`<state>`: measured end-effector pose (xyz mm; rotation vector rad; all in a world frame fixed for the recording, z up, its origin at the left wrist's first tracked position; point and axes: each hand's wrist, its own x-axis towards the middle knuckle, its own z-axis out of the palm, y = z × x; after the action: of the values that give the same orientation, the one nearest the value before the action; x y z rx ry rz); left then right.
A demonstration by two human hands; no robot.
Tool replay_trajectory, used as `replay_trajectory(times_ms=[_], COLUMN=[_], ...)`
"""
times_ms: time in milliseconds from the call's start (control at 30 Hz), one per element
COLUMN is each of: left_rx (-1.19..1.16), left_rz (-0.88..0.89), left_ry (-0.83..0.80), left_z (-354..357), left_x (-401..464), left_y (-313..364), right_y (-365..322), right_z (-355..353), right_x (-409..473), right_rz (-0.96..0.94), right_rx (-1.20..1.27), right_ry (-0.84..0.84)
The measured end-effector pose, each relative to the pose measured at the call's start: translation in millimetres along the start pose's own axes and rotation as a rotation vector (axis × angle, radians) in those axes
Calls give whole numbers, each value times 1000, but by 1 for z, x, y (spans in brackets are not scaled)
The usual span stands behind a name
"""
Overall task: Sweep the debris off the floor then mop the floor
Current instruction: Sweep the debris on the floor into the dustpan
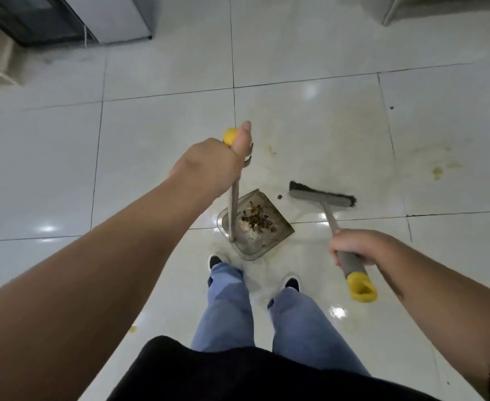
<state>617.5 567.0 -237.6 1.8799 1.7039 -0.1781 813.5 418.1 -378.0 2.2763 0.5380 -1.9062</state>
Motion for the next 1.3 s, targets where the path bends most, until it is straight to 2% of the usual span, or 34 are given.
replay_trajectory(times_ms=[133,200,333,400,467,533,833,1033,1133,1200,1300], left_rx=[-54,-54,-72,-65,-52,-29,-21,-59,-107,-110,-69], left_rz=[-40,-101,-145,-111,-95,-72,-98,-146,-215,-188,-119], left_ry=[2,8,-15,-31,-36,-25,69,71,50,36,35], left_z=[3,3,7,9,11,13,25,28,28,26,24], left_x=[-19,-32,-51,-59,-70,-76,-98,-102,-102,-104,-108], left_y=[-7,-17,-36,-45,-56,-70,-130,-152,-160,-165,-174], right_y=[19,27,39,47,50,46,11,7,18,22,30], right_z=[32,20,-31,-42,-40,-31,45,114,136,133,92], right_x=[-6,-16,-51,-70,-84,-88,-31,-12,-18,-31,-56], right_rz=[-43,-49,69,82,87,93,-41,61,62,36,38], right_rx=[-151,-131,582,766,848,836,410,62,114,275,524], right_ry=[-59,-63,-164,-220,-234,-187,79,-100,-183,-222,-208])
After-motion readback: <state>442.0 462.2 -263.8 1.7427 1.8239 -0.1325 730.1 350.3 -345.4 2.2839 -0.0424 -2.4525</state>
